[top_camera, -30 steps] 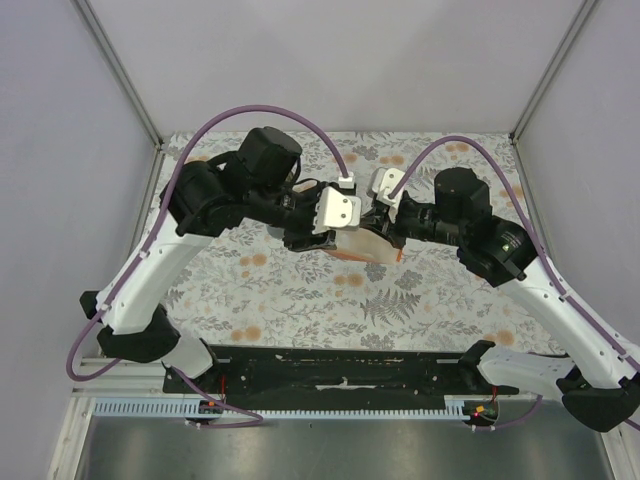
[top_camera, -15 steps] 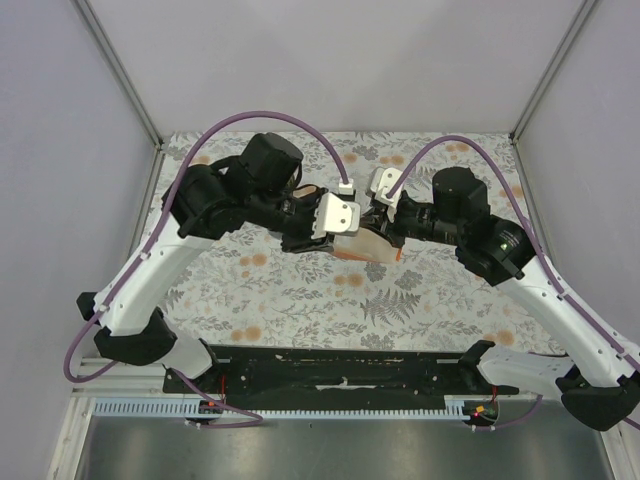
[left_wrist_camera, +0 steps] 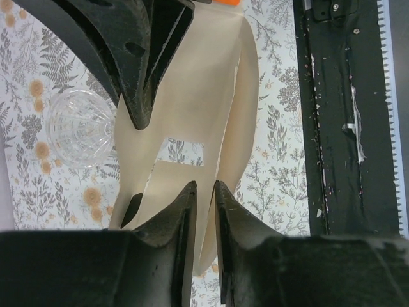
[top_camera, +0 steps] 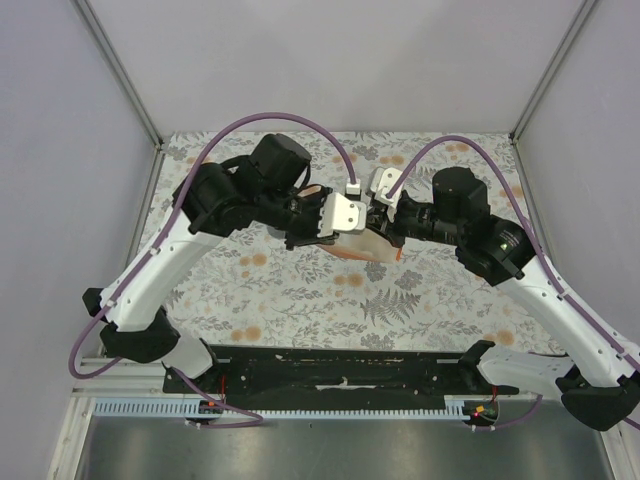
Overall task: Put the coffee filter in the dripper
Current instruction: Pick up the coffee filter from the coffee filter holder.
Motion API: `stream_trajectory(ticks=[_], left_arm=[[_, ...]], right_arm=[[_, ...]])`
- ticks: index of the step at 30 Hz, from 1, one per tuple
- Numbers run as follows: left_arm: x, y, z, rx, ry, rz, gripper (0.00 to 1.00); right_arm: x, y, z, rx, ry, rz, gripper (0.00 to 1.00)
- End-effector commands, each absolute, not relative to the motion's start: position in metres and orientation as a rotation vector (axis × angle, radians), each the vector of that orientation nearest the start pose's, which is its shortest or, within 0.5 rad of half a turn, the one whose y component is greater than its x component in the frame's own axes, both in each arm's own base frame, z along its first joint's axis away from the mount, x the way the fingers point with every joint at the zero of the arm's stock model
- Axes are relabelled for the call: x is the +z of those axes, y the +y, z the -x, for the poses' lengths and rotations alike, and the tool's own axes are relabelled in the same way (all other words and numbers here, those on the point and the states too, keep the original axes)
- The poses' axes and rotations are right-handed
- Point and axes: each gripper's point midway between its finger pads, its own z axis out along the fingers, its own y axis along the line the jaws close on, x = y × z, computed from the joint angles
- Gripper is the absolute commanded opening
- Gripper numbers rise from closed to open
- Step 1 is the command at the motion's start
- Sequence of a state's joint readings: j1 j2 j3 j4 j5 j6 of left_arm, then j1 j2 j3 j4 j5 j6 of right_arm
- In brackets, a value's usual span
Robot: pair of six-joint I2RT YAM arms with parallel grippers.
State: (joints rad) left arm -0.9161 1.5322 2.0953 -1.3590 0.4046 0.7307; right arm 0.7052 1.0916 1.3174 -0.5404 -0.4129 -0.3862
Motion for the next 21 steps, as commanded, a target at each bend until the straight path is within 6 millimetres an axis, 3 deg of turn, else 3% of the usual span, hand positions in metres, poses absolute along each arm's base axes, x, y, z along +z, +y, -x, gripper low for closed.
stream_trajectory(ticks=[1, 6, 12, 14, 15, 16, 19, 21], left_arm=[[0.349, -0.271, -0.16, -0.534, 1.565, -1.906, 0.23], [0.345, -0.271, -0.167, -0.496, 1.577, -1.902, 0.21], [0.329, -0.275, -0.156, -0.554, 1.59, -1.972, 0.33], [0.327, -0.275, -0.157, -0.55, 1.594, -1.976, 0.24], [0.328, -0.276, -0.158, -0.549, 1.59, -1.973, 0.15], [0.33, -0.277, -0.159, -0.55, 1.593, -1.961, 0.02], [0.353, -0.285, -0.164, -0.556, 1.554, -1.873, 0.02], [0.38, -0.291, -0.176, -0.522, 1.524, -1.752, 0.02]], right_arm=[[0.367, 0.264, -0.222, 0.596, 1.41, 1.212, 0.0], [0.368, 0.264, -0.221, 0.599, 1.405, 1.213, 0.0], [0.368, 0.265, -0.221, 0.606, 1.406, 1.217, 0.0], [0.369, 0.265, -0.221, 0.609, 1.407, 1.212, 0.0], [0.37, 0.264, -0.22, 0.604, 1.406, 1.206, 0.0], [0.371, 0.262, -0.222, 0.592, 1.412, 1.194, 0.0], [0.368, 0.253, -0.233, 0.531, 1.463, 1.138, 0.0], [0.365, 0.245, -0.244, 0.495, 1.518, 1.08, 0.0]])
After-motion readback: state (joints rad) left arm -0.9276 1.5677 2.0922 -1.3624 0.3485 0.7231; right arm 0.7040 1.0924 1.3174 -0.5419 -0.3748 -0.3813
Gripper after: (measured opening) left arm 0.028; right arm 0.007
